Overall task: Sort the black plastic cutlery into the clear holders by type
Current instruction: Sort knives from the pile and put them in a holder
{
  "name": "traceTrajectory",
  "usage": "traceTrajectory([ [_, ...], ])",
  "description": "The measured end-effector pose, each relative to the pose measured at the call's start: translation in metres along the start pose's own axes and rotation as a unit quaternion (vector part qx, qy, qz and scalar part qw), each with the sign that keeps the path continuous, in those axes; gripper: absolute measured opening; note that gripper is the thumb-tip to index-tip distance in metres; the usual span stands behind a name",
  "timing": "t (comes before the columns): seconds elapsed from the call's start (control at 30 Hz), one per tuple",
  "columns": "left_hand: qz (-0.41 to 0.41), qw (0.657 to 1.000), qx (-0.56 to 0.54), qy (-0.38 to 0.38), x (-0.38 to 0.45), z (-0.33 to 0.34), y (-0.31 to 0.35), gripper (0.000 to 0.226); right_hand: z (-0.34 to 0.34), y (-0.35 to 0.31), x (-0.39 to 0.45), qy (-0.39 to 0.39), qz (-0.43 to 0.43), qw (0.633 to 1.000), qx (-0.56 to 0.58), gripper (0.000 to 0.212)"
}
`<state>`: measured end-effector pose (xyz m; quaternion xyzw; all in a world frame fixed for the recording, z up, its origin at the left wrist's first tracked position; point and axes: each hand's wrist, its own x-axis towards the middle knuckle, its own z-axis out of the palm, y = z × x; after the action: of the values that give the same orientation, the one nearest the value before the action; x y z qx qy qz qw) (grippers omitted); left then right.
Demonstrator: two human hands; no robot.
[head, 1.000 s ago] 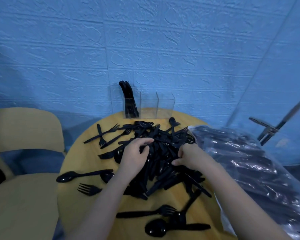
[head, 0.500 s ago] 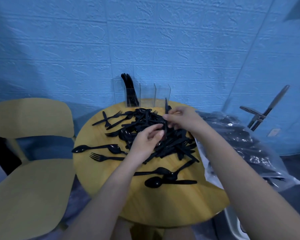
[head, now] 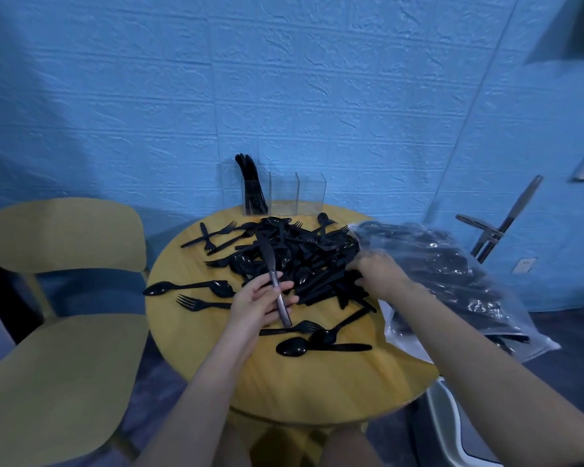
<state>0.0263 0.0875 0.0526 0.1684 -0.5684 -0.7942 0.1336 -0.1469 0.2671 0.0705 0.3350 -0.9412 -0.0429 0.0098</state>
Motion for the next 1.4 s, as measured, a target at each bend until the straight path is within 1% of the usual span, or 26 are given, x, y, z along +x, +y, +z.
traceTrajectory([
  [0.07,0.006,1.0,-0.012,0.003,-0.001,-0.002,-0.004,0.022,0.002,-0.001,0.003,0.013,-0.025,0.999,-0.039,0.042],
  [0.17,0.012,1.0,-0.027,0.002,0.0,-0.004,-0.007,0.023,0.002,-0.001,0.006,0.057,-0.055,0.994,-0.08,0.034],
  [0.23,0.017,0.999,-0.036,0.001,0.0,-0.006,-0.008,0.023,0.001,0.002,0.008,0.085,-0.068,0.991,-0.082,0.03],
  [0.37,0.022,0.999,-0.04,-0.006,0.001,-0.008,-0.01,0.025,-0.003,0.008,0.007,0.119,-0.077,0.99,-0.018,0.022],
  [0.4,0.022,0.999,-0.039,-0.008,0.001,-0.008,-0.01,0.025,-0.006,0.008,0.006,0.129,-0.073,0.989,0.017,0.019],
  [0.43,0.023,0.999,-0.04,-0.009,0.001,-0.009,-0.01,0.025,-0.011,0.008,0.005,0.137,-0.061,0.986,0.079,0.015],
  [0.47,0.024,0.999,-0.04,-0.01,0.002,-0.009,-0.01,0.025,-0.018,0.007,0.003,0.138,-0.043,0.977,0.159,0.013],
  [0.53,0.025,0.999,-0.039,-0.011,0.002,-0.009,-0.011,0.025,-0.032,0.007,0.0,0.132,-0.015,0.937,0.325,0.007],
  [0.57,0.026,0.999,-0.038,-0.012,0.002,-0.009,-0.011,0.026,-0.038,0.007,-0.001,0.134,-0.011,0.913,0.385,0.007],
  [0.63,0.026,0.999,-0.037,-0.014,0.002,-0.01,-0.012,0.026,-0.044,0.008,-0.002,0.137,-0.009,0.875,0.464,0.011],
  [0.73,0.027,0.999,-0.039,-0.013,0.003,-0.01,-0.012,0.026,-0.049,0.01,-0.003,0.159,-0.011,0.836,0.525,0.016],
  [0.83,0.022,0.999,-0.044,-0.011,0.004,-0.01,-0.012,0.027,-0.056,0.013,-0.006,0.202,-0.002,0.802,0.562,0.013],
  [0.9,0.02,0.999,-0.048,-0.007,0.004,-0.011,-0.013,0.027,-0.061,0.016,-0.009,0.229,0.009,0.772,0.593,0.012],
  [0.97,0.02,0.999,-0.049,-0.008,0.004,-0.011,-0.013,0.028,-0.066,0.014,-0.012,0.219,0.005,0.754,0.619,0.011],
  [1.0,0.019,0.999,-0.048,-0.011,0.004,-0.011,-0.012,0.028,-0.067,0.01,-0.013,0.198,-0.001,0.762,0.617,0.009],
  [1.03,0.016,0.999,-0.045,-0.015,0.004,-0.01,-0.012,0.028,-0.068,0.003,-0.014,0.171,-0.01,0.779,0.604,0.007],
  [1.1,0.012,0.999,-0.034,-0.03,0.004,-0.009,-0.011,0.029,-0.069,-0.016,-0.012,0.133,-0.03,0.813,0.566,0.012],
  [1.23,0.023,0.997,0.013,-0.07,0.0,-0.006,-0.011,0.028,-0.063,-0.053,0.002,0.087,-0.09,0.852,0.509,0.012],
  [1.3,0.029,0.995,0.025,-0.088,-0.002,-0.006,-0.012,0.028,-0.058,-0.067,0.008,0.081,-0.104,0.869,0.477,0.013],
  [1.4,0.028,0.994,0.019,-0.1,-0.002,-0.005,-0.012,0.029,-0.052,-0.081,0.014,0.115,-0.103,0.886,0.438,0.019],
])
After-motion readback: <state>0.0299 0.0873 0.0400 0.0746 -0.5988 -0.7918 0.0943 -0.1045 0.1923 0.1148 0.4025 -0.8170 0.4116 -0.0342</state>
